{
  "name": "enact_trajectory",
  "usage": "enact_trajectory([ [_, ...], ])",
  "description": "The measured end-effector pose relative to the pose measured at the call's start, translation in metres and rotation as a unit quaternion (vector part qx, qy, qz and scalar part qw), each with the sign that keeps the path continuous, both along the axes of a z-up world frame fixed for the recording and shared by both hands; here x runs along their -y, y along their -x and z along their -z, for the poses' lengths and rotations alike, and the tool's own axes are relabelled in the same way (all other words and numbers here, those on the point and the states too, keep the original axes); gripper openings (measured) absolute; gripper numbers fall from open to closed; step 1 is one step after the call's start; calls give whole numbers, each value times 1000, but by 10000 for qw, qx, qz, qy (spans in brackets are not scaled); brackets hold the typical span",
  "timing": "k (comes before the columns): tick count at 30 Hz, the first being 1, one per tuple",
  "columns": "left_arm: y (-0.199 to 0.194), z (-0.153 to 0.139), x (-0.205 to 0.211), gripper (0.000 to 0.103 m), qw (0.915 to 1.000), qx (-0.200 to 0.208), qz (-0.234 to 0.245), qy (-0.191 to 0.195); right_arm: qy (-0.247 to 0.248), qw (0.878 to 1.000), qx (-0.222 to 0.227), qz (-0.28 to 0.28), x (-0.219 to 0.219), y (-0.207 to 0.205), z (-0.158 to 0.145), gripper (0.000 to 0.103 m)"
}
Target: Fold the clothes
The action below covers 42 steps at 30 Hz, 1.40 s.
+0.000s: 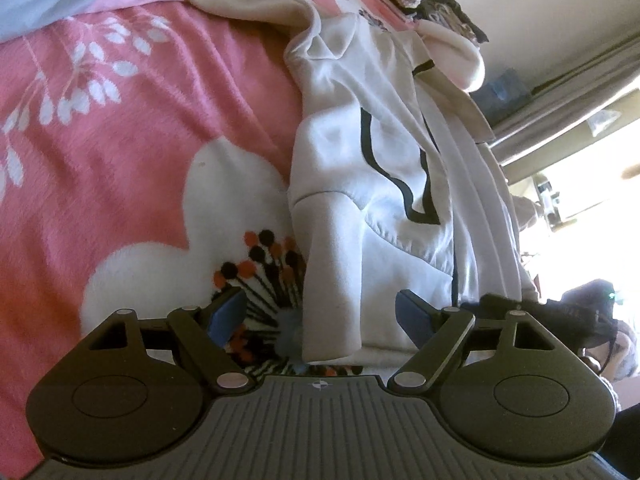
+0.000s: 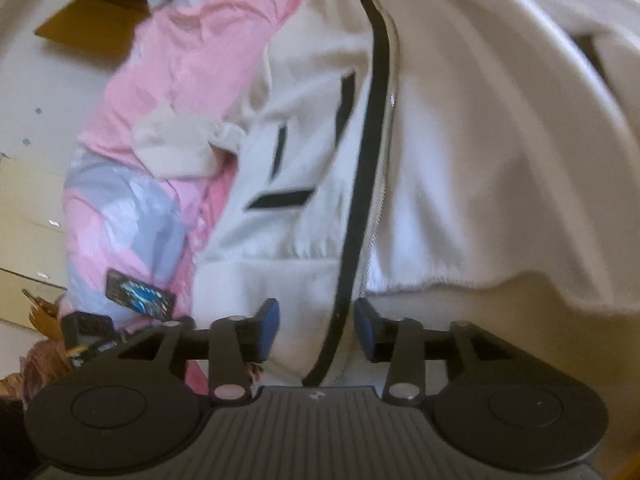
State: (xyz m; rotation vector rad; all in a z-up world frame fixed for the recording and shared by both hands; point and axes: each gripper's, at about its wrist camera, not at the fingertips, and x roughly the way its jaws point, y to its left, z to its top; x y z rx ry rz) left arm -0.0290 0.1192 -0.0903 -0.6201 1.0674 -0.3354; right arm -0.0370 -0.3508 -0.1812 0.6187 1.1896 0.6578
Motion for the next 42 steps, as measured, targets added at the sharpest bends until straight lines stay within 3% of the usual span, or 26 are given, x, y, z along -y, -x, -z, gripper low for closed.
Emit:
enact_trajectory([
  [4,-1,6,-4,77,9996,-117,-184,162,129,9998,-77,-165,-10,-1,8,43],
  [5,-2,7,-5,77,9994,-134,-226,216,225,9995,-13,-199,-12,0,6,36],
  [6,-2,7,-5,77,9993,-137,-250,252,320,9992,51,-234,-14,1,5,16],
  [8,-2,6,-5,77,9992,-122,-241,287,374,9989,108,-255,-14,2,1,5],
  [11,-2,2,-2,77,9992,-62,-182,347,484,9981,327,-213,0,6,-8,5],
  [17,-2,6,16,77,9991,-71,94,413,763,9966,195,259,40,7,-6,5],
  [24,-5,6,28,77,9990,-29,400,197,724,9968,192,294,35,9,-1,5],
  [30,-4,7,28,75,9990,119,392,153,621,9975,139,297,37,8,3,5],
  [31,-4,8,29,73,9989,137,421,121,608,9976,131,304,37,8,3,5],
  [34,-3,12,31,35,9984,185,526,2,594,9977,110,315,36,7,5,5],
  [35,-3,12,29,7,9985,84,517,178,583,9978,119,304,36,7,4,5],
  [37,-2,9,21,4,9956,-145,435,815,541,9980,176,266,36,7,1,5],
  [39,2,-1,9,3,9872,-234,370,1534,500,9981,317,158,36,8,-5,5],
  [42,6,-5,-2,3,9889,-387,359,1386,532,9979,357,-34,34,10,-6,5],
])
